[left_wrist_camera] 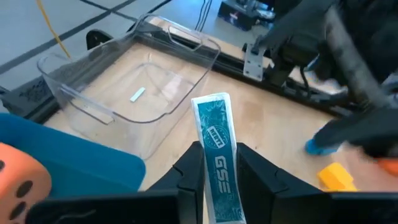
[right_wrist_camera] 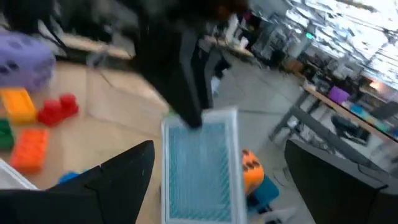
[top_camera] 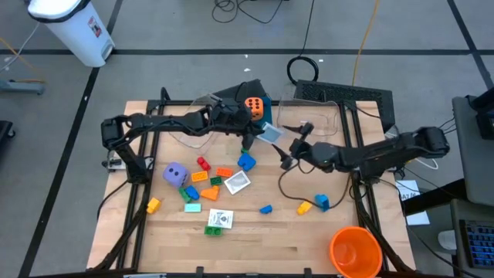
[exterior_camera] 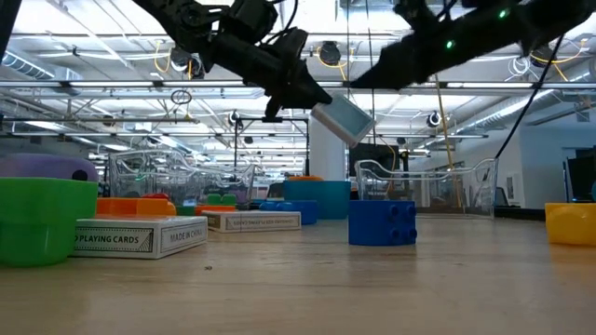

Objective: Pick & Place Toys
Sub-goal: Put the green playing card into the right transparent bin

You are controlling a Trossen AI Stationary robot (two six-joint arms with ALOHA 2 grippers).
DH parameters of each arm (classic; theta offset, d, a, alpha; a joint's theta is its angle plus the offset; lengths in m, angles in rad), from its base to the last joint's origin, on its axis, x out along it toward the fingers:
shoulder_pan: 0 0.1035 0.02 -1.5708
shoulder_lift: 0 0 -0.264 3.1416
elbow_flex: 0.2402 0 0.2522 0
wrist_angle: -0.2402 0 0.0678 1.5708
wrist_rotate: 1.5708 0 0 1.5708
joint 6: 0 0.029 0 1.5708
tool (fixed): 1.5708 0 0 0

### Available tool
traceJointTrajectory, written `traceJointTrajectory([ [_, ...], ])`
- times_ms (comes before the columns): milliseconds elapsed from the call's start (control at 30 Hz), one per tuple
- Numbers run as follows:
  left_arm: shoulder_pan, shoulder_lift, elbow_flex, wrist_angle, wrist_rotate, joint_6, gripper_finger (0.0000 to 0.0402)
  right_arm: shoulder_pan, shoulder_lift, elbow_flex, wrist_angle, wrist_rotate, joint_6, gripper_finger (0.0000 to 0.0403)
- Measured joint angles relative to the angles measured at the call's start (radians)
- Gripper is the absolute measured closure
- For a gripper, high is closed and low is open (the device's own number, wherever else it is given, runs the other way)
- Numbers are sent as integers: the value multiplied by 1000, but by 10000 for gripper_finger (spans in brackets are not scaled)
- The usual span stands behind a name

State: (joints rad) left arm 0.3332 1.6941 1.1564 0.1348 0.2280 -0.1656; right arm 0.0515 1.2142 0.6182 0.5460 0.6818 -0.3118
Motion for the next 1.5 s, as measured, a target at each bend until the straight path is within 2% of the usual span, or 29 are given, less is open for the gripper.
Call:
traceJointTrajectory([
  [67,-1,-1,0,-6,6,41,336,-2,-57,0,-27,-60,11,52],
  [200,-8,-1,0,-14,7,115,331,-44,-155,0,-116,-248,109,53],
  [267,-16,-1,0,-14,8,153,332,-75,-185,0,-164,-298,159,53],
  [367,-31,-1,0,-13,20,207,337,-125,-198,0,-220,-366,217,53],
  [567,-74,-1,0,-10,26,304,331,-228,-154,0,-230,-598,332,53],
  [767,-98,-1,0,-6,26,329,336,-267,-95,0,-215,-691,349,64],
  [900,-98,-1,0,-6,25,343,329,-281,-86,0,-219,-739,353,85],
  [1000,-98,-1,0,-6,25,345,328,-282,-86,0,-228,-737,352,109],
  [1267,-98,-2,0,-5,25,345,326,-282,-86,0,-247,-737,345,202],
  [1500,-98,-2,0,-2,25,346,325,-281,-87,0,-245,-740,323,308],
])
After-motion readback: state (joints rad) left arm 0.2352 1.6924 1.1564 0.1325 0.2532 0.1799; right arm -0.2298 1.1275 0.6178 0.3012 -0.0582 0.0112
